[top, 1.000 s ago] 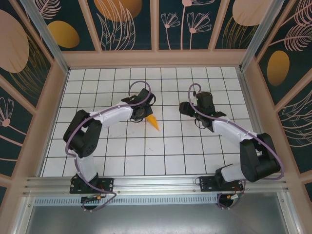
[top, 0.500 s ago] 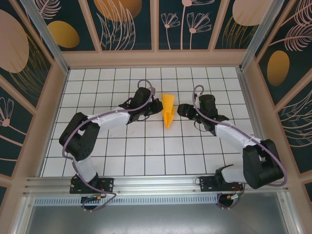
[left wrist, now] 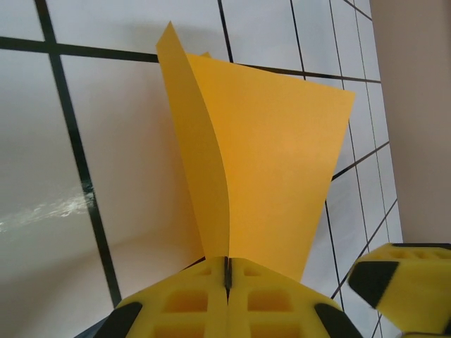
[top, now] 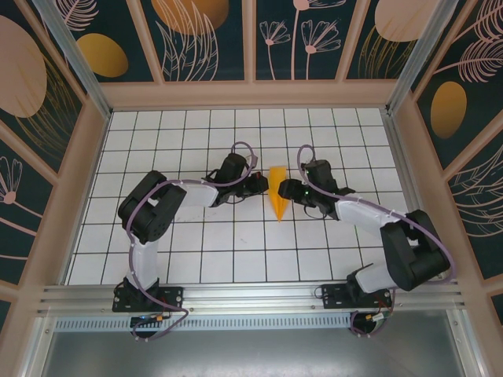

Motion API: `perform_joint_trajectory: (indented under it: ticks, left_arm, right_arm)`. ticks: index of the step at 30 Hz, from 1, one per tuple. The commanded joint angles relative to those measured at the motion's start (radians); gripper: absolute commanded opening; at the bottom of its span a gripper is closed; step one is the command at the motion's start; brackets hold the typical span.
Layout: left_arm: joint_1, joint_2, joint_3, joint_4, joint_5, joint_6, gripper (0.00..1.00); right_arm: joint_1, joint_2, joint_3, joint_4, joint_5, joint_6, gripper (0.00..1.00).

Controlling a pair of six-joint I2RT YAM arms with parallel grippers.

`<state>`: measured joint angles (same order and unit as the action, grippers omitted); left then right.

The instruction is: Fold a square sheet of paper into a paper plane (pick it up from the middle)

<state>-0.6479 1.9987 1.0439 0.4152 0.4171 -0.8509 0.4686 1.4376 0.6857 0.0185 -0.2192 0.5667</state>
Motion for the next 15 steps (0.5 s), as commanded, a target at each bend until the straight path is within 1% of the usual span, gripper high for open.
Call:
perform_joint_trajectory:
  ticks: [1,4,8,10,15]
  left_arm:
    - [0.015,0.021,-0.022,0.048,0.023,-0.014,0.0]
    - [0.021,0.025,-0.034,0.054,0.033,-0.018,0.0]
    - [0.023,0.026,-0.037,0.056,0.037,-0.014,0.0]
    - [0.023,0.025,-0.037,0.056,0.039,-0.014,0.0]
    - [0.025,0.025,-0.041,0.056,0.039,-0.016,0.0]
  right_arm:
    - [0.02,0.044,0.046,-0.042,0.038,0.036,0.59]
    - [0.035,0.086,0.073,-0.043,0.017,0.033,0.58]
    - [0.053,0.129,0.107,-0.049,0.002,0.027,0.52]
    - [0.057,0.139,0.111,-0.043,-0.005,0.027,0.48]
    - [0.065,0.141,0.114,-0.046,-0.002,0.025,0.44]
